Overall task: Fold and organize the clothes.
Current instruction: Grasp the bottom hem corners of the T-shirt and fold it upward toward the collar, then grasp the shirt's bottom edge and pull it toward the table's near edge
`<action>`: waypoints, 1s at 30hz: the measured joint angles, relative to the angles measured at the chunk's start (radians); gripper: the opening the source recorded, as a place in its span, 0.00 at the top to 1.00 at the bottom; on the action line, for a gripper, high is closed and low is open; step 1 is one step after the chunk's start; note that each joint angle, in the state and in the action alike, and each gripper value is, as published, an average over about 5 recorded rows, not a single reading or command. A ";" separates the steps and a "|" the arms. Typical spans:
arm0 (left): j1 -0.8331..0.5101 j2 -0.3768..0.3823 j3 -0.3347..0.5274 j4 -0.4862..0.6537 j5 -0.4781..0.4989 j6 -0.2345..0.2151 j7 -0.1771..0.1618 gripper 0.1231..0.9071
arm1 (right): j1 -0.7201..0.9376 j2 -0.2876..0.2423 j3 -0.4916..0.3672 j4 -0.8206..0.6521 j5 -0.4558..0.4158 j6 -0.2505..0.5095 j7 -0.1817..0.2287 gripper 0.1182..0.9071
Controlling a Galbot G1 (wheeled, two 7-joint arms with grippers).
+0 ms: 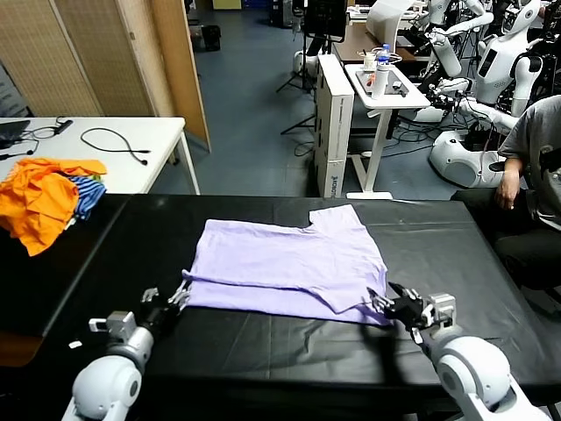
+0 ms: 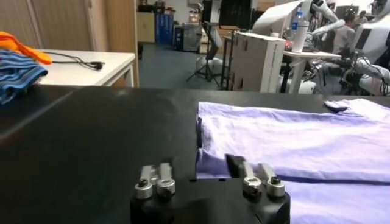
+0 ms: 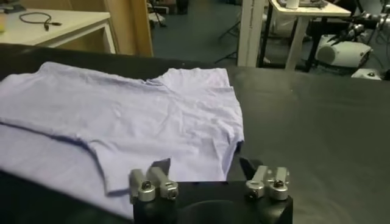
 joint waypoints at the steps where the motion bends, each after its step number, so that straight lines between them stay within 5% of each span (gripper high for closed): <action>1: 0.007 -0.003 -0.001 -0.001 0.004 0.000 0.000 0.00 | -0.009 0.000 0.002 0.002 -0.001 0.003 -0.001 0.00; 5: 0.029 -0.010 0.000 -0.007 0.011 0.001 -0.001 0.00 | -0.032 -0.001 0.008 -0.001 -0.008 0.012 -0.007 0.12; 10: 0.036 -0.012 0.003 -0.010 0.009 0.005 -0.003 0.01 | -0.036 0.004 -0.001 -0.008 -0.018 0.013 -0.020 0.51; 13: 0.039 -0.009 0.002 -0.012 0.007 0.006 -0.003 0.09 | -0.034 0.007 -0.006 -0.013 -0.021 0.013 -0.023 0.75; 16: 0.045 -0.006 0.002 -0.012 0.007 0.006 -0.003 0.31 | -0.039 0.011 -0.008 -0.012 -0.025 0.012 -0.023 0.93; 21: 0.056 -0.005 0.002 -0.015 0.008 0.009 -0.015 0.82 | -0.066 0.021 0.000 0.021 -0.032 -0.019 0.003 0.97; 23: 0.066 -0.001 0.000 -0.026 0.001 0.020 -0.035 0.94 | -0.083 0.029 0.008 0.051 -0.037 -0.048 0.015 0.97; 30: 0.159 0.006 -0.040 -0.122 -0.009 0.051 -0.085 0.97 | -0.165 0.036 0.033 0.152 -0.072 -0.096 0.018 0.97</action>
